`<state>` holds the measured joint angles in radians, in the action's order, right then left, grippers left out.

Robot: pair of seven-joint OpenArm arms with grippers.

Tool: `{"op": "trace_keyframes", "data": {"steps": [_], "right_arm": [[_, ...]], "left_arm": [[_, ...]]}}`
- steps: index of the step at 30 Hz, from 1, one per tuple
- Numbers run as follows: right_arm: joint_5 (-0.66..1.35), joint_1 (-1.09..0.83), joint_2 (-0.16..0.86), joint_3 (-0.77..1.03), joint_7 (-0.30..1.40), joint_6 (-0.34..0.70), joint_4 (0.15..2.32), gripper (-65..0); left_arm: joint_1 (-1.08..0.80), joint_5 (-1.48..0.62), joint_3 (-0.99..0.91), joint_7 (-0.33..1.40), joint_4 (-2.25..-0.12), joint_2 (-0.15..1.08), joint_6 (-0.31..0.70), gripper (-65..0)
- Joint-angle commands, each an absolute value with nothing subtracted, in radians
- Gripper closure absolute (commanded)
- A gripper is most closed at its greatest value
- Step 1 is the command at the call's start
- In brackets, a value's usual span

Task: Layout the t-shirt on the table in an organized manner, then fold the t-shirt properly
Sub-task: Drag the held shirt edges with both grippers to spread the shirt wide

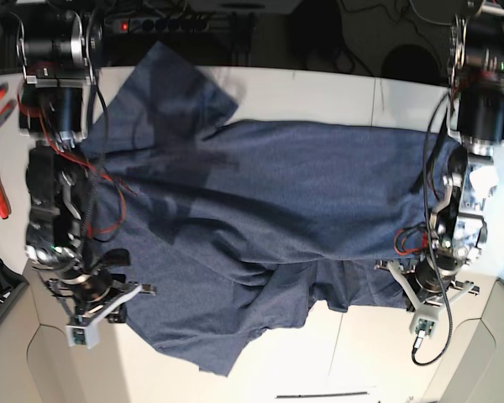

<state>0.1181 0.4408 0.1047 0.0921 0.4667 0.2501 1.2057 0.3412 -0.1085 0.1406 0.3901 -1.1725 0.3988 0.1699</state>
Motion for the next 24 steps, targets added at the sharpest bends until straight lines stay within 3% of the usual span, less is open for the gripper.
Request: {"op": "trace_keyframes", "data": {"steps": [1, 6, 10, 13, 24], "right_arm": [[0.102, 0.514, 0.096, 0.084, 0.400, 0.243, 1.150, 0.0], [-0.054, 0.696, 0.058, 0.046, 0.115, 0.242, 0.724, 0.0], [-0.192, 0.771, 0.034, 0.044, -0.053, 0.241, 0.517, 0.0], [-0.251, 0.766, 0.030, 0.044, -0.076, 0.237, 0.478, 0.0], [-0.292, 0.660, 0.102, 0.048, -0.073, 0.073, 0.414, 0.0]], "left_arm": [[0.396, -0.125, 0.134, 0.377, -1.133, 0.409, 0.185, 0.0], [0.550, -0.201, 0.134, 0.377, -0.831, 0.378, 0.298, 0.0], [0.607, -0.221, 0.134, 0.331, -0.624, 0.355, 0.397, 0.0], [0.602, -0.221, 0.134, 0.280, -0.543, 0.345, 0.432, 0.0], [0.575, -0.220, 0.134, 0.297, -0.522, 0.353, 0.430, 0.0]]}}
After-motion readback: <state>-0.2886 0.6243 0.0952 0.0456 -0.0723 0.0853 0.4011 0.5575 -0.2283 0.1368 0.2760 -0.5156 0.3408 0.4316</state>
